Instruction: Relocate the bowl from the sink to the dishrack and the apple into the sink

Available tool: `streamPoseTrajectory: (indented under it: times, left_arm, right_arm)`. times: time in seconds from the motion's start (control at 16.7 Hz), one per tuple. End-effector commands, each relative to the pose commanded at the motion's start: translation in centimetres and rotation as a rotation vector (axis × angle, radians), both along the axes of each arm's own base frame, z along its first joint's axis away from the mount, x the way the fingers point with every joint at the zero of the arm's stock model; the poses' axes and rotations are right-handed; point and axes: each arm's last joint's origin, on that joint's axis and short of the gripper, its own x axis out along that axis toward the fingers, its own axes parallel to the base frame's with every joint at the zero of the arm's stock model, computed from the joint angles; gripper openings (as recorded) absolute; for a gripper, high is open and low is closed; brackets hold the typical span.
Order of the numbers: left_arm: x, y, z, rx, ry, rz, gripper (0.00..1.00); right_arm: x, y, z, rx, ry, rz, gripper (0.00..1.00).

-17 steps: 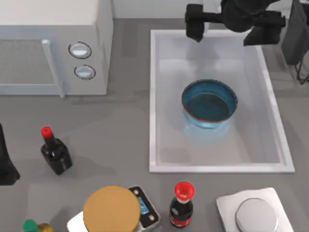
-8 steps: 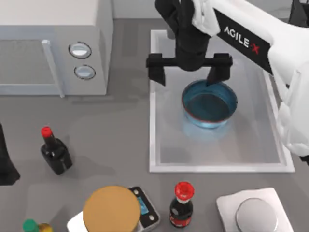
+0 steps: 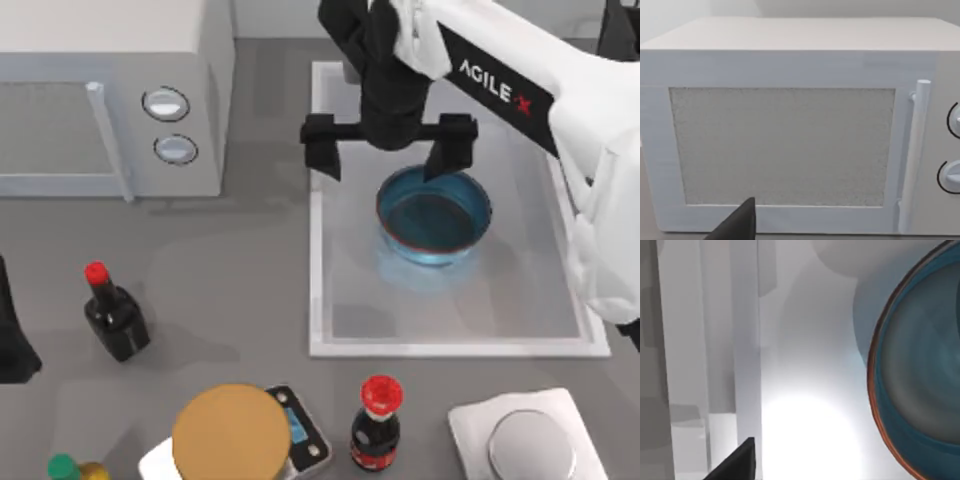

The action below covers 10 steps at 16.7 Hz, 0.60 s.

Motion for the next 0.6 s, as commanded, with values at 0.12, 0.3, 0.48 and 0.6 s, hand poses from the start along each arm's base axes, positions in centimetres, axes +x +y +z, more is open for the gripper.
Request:
streamPoseTrajectory:
  times: [0.12, 0.3, 0.48, 0.6]
  left_arm:
    - [0.0, 0.0, 0.0, 0.000, 0.000, 0.000, 1.00]
    - [0.0, 0.0, 0.0, 0.000, 0.000, 0.000, 1.00]
    - [0.0, 0.0, 0.0, 0.000, 0.000, 0.000, 1.00]
    - [0.0, 0.0, 0.0, 0.000, 0.000, 0.000, 1.00]
  right_arm:
    - [0.5, 0.1, -2.0, 0.000, -0.001, 0.002, 1.00]
    - [1.3, 0.2, -6.0, 0.000, -0.001, 0.002, 1.00]
    - [1.7, 0.1, -8.9, 0.000, -0.001, 0.002, 1.00]
    - [1.7, 0.1, -9.0, 0.000, -0.001, 0.002, 1.00]
